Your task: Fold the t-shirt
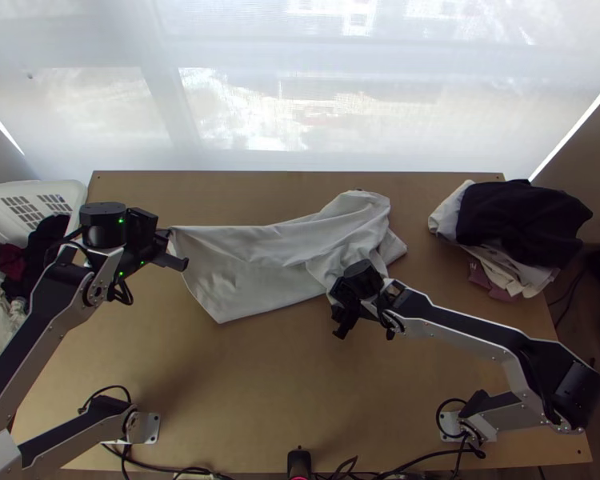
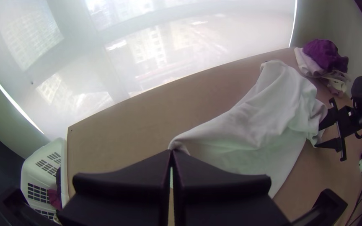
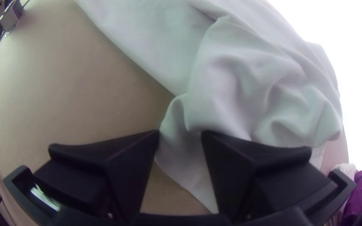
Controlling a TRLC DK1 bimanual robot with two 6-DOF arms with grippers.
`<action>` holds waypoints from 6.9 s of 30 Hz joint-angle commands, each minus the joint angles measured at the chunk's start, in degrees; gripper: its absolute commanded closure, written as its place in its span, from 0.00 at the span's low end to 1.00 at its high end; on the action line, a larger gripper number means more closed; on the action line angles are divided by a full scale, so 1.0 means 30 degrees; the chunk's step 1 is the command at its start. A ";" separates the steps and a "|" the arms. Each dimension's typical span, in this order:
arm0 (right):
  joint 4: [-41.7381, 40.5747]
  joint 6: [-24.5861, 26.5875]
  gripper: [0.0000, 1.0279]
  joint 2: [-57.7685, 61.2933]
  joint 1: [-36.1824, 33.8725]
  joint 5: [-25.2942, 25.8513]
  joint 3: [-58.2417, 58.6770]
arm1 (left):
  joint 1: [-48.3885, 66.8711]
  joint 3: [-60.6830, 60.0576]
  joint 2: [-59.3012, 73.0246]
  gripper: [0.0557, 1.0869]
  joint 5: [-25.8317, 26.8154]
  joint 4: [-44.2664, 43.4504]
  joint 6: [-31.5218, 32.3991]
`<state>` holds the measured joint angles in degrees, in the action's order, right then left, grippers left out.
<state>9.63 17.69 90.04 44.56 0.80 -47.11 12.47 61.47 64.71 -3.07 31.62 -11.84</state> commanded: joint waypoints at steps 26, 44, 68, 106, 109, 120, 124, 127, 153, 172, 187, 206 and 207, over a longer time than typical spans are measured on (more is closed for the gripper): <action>0.7396 0.1719 0.97 -0.5082 -0.7967 -0.0090 -1.1015 | -0.0846 0.2009 -0.1237 0.97 0.0028 0.0096 -0.1182; 1.0414 0.1778 0.97 -0.6576 -0.9608 0.0584 -1.8895 | -0.0963 0.6667 -0.1677 0.97 0.0408 0.0477 -0.1826; 0.9037 0.7081 0.97 -0.5462 -0.3192 0.5359 -2.8417 | -0.0612 1.7390 -0.1735 0.97 0.0203 0.2088 -0.1065; 0.6283 0.6319 0.97 -0.8597 -0.2166 0.5711 -2.8563 | -0.2897 1.8943 -0.4665 0.97 0.3133 0.2850 -0.2529; 0.5463 0.6407 0.97 -0.8334 -0.2166 0.5681 -2.9413 | -0.3424 1.8943 -0.4665 0.97 0.3133 0.2850 -0.2500; 0.4173 0.6993 0.97 -0.9418 -0.2196 0.4949 -2.9794 | -0.4186 1.9704 -0.4577 0.97 0.3162 0.2147 -0.2793; 0.5785 0.6817 0.97 -0.9945 -0.2196 0.4832 -2.9765 | -0.4244 1.9734 -0.4958 0.97 0.3719 0.2645 -0.2969; 0.7191 0.6436 0.97 -1.0384 -0.2196 0.4832 -2.9647 | -0.4274 1.9734 -0.5339 0.97 0.4246 0.3582 -0.3262; 0.8920 -0.1972 0.97 -1.1468 -0.3514 0.0642 -1.4765 | -0.2574 0.4822 -0.5925 0.97 0.6824 0.3846 0.0986; -0.0690 -0.2118 0.97 -0.2621 -0.7938 -0.1701 -1.0780 | -0.2428 -0.0481 0.1956 0.97 0.3836 -0.6906 0.1015; -0.1715 -0.2060 0.97 0.7106 -0.9022 -0.1760 -1.7313 | -0.4830 0.1540 0.9515 0.97 0.3016 -1.1857 0.0752; 0.0189 -0.1503 0.97 1.4196 -0.9637 -0.1760 -2.5311 | -0.4420 0.8220 1.7689 0.97 0.1258 -1.2677 0.0224; 0.0189 -0.1503 0.97 1.4401 -0.9637 -0.1731 -2.5516 | -0.4420 0.8454 1.8040 0.97 0.1199 -1.2677 0.0195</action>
<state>8.75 13.13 127.55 16.03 -4.56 -117.34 -0.78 81.36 111.74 2.02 -6.11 -10.52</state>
